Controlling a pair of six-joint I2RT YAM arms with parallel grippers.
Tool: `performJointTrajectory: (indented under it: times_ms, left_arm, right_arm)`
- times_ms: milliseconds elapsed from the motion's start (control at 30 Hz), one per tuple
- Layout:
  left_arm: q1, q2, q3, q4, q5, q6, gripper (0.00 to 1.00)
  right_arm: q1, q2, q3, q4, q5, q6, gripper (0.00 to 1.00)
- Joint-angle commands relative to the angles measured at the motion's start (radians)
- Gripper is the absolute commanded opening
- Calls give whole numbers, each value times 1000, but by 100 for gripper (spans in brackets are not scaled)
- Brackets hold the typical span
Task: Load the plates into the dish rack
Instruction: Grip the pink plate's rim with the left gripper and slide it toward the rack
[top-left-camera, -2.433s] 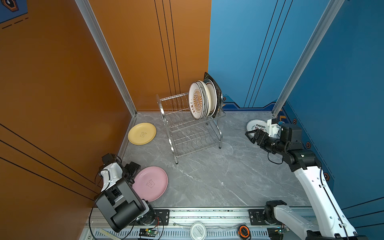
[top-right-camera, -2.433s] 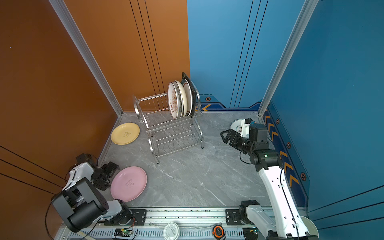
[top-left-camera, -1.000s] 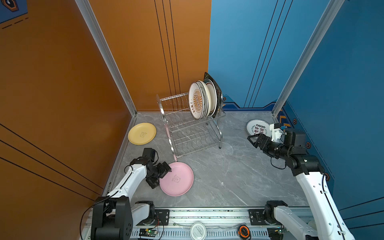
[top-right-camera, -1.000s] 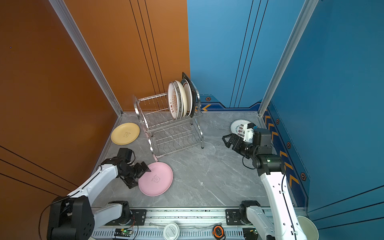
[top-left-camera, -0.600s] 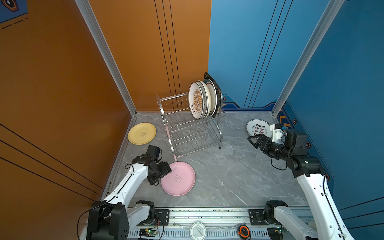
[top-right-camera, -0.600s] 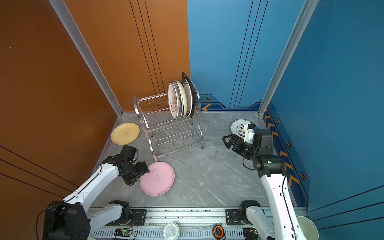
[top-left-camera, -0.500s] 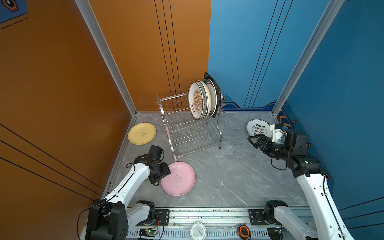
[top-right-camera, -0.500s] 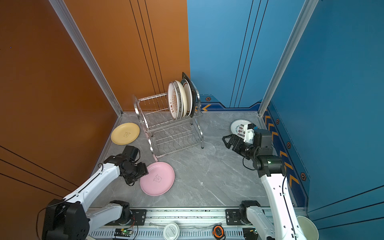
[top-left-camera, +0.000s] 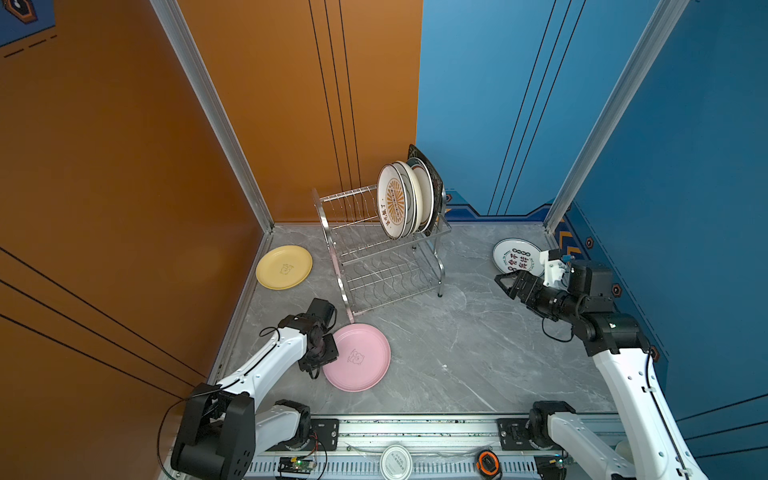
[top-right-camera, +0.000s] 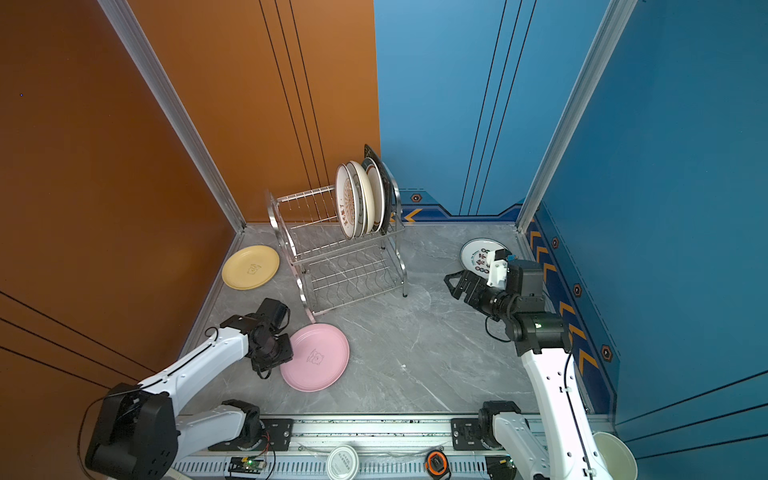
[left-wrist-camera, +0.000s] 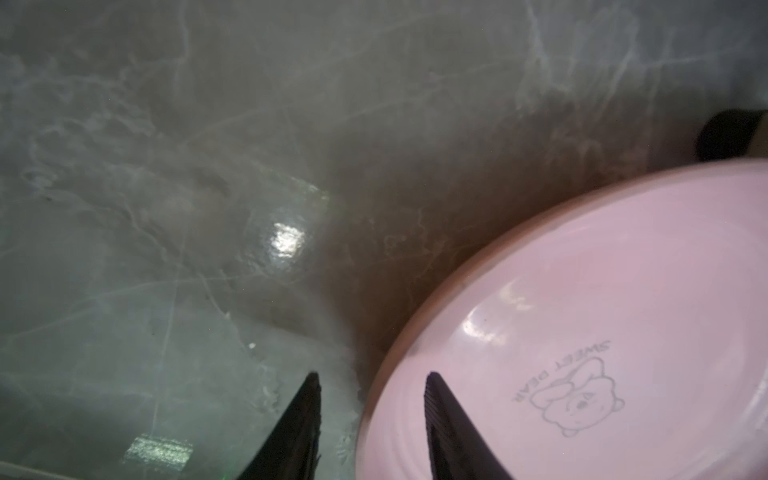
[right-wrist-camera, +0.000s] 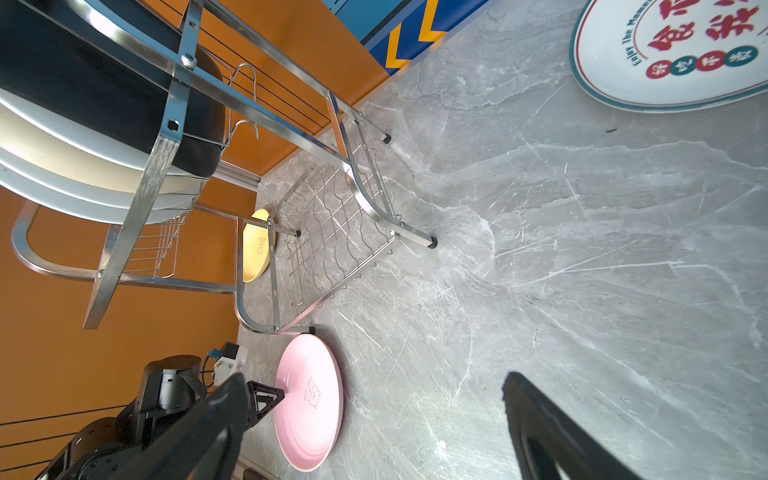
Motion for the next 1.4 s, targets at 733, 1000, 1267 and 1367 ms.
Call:
performJointTrajectory:
  times_ms: [733,1000,1267,1367]
  left_arm:
    - [-138,0,-20,30,2,-5,0]
    - [-235,-92,43,11,19,-28,0]
    - [-362,-122,180,10,40,-33,0]
    - [-395,-111,247,10,42,-31,0]
  right_arm:
    - [-12,-19,-14,-25,-24,-20,96]
    - [-11,-20,-23,-30,-48,-9,96]
    - [93,1,-68,-14,-81,21,97]
    - [192,28,-94,28,-87,45,97]
